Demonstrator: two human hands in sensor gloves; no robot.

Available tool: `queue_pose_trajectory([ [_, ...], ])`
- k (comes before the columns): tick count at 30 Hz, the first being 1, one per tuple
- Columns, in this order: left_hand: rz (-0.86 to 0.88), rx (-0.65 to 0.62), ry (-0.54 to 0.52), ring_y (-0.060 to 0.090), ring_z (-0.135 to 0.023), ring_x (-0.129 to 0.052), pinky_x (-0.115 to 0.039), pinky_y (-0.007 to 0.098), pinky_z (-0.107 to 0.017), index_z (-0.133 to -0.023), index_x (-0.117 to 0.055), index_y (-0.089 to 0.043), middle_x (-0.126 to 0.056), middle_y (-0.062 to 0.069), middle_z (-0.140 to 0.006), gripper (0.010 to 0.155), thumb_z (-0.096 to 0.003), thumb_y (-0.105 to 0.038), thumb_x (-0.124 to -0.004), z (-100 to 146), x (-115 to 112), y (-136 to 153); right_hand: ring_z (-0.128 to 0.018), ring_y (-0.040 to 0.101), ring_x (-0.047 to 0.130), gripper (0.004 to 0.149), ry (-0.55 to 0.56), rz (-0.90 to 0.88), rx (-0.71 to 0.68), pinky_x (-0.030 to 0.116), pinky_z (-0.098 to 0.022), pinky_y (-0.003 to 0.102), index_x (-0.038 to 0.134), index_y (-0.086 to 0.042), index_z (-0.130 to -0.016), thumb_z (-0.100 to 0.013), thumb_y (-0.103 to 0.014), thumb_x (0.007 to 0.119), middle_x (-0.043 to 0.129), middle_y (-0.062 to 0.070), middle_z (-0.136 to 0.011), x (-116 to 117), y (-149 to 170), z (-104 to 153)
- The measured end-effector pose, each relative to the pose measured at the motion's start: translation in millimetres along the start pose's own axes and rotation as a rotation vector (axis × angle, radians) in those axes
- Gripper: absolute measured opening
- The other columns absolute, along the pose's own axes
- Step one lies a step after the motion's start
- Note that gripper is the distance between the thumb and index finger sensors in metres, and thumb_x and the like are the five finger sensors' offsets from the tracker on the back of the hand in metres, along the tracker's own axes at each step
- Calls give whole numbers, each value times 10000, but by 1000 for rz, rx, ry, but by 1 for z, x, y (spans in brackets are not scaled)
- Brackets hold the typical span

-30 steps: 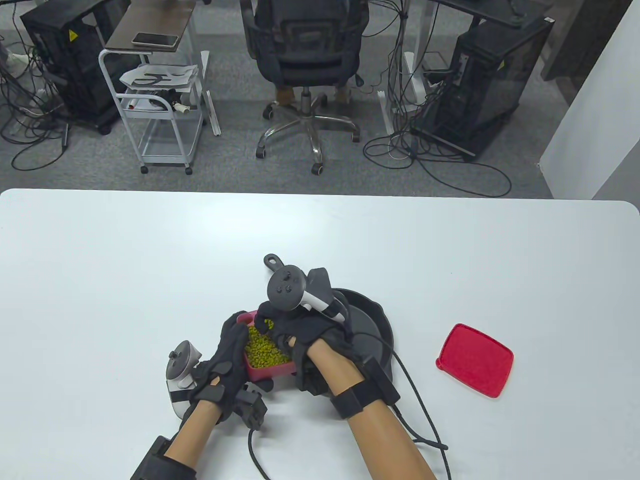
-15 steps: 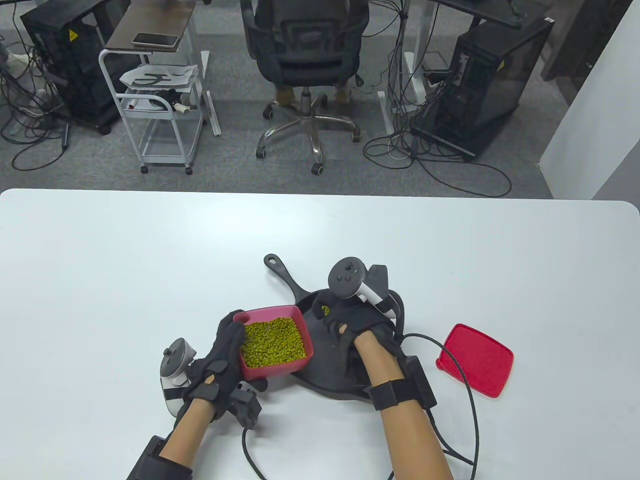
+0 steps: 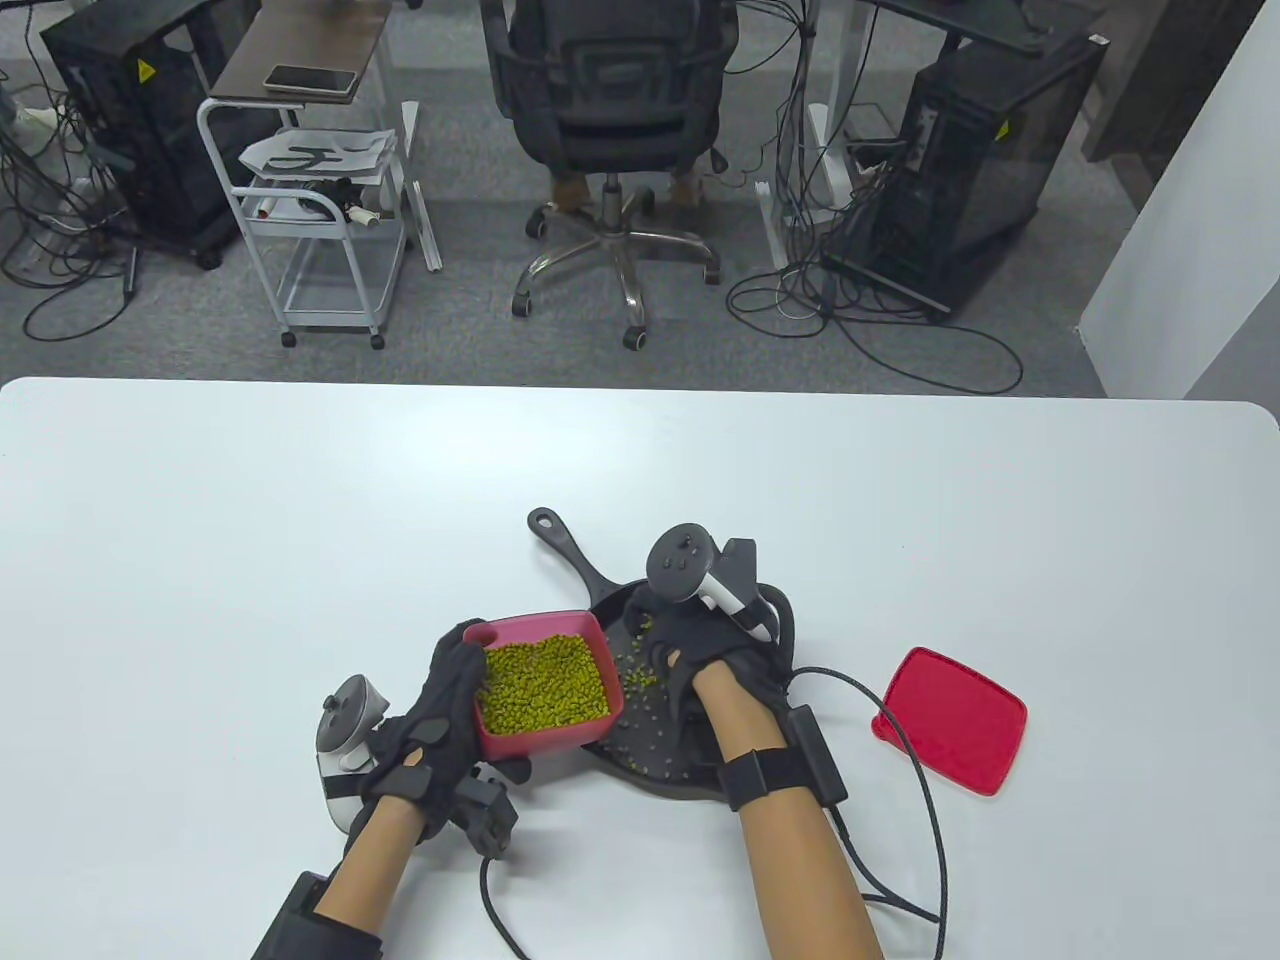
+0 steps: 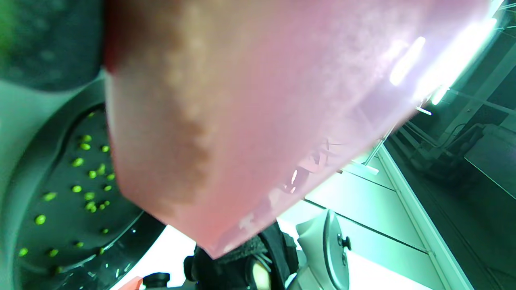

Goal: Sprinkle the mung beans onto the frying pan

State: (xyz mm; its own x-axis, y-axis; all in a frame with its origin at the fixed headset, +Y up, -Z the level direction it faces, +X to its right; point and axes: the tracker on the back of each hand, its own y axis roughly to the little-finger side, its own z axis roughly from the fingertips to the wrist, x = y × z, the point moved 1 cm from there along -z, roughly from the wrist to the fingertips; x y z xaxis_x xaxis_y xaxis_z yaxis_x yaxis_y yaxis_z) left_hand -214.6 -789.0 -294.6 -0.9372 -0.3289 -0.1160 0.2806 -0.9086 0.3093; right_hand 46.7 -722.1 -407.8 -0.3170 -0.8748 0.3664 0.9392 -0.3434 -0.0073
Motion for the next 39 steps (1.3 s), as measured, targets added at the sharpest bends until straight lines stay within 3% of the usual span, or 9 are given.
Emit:
queue_pose_trajectory([
  [8,6,2,-8,423,-618,-912,-934,451,-200,-1085,-335,-398,-519,176,-1060,778,-464,-751,-645,0,3,-2,-700,424,888,385,-7,50,30,914,-390,331,812,-259,-874,-512,-134,851,780,143,-972,-7,15,-1],
  [18,-1,9,-13,426,-618,-911,-933,452,-199,-1086,-335,-394,-518,180,-1060,781,-464,-751,-645,-1,6,-2,-737,437,866,394,-113,93,-44,904,-430,351,795,-254,-906,-527,-152,832,758,154,-997,3,10,21],
  [21,0,8,-15,424,-618,-911,-934,452,-200,-1084,-334,-396,-518,179,-1059,781,-462,-750,-646,0,6,-2,-808,463,825,414,-151,84,-66,881,-497,400,765,-242,-947,-539,-196,816,721,171,-1041,6,7,23],
  [26,-4,8,-14,425,-618,-911,-933,453,-200,-1084,-336,-394,-519,179,-1058,779,-463,-749,-646,-1,8,-1,-934,538,670,536,-236,-2,-75,758,-600,557,639,-214,-1064,-576,-417,725,581,238,-1138,9,10,23],
  [33,-13,12,-11,426,-622,-908,-932,457,-201,-1085,-335,-395,-516,180,-1060,781,-463,-748,-647,-2,8,-1,-938,547,658,539,-168,-51,-150,741,-599,586,654,-211,-1060,-579,-450,701,587,241,-1137,-13,3,37],
  [39,-32,9,-6,427,-624,-907,-931,458,-203,-1085,-337,-395,-517,180,-1060,778,-464,-746,-649,-3,8,-1,-902,536,706,536,-78,-127,-352,759,-587,555,676,-198,-1049,-569,-421,761,634,233,-1115,-33,-39,70],
])
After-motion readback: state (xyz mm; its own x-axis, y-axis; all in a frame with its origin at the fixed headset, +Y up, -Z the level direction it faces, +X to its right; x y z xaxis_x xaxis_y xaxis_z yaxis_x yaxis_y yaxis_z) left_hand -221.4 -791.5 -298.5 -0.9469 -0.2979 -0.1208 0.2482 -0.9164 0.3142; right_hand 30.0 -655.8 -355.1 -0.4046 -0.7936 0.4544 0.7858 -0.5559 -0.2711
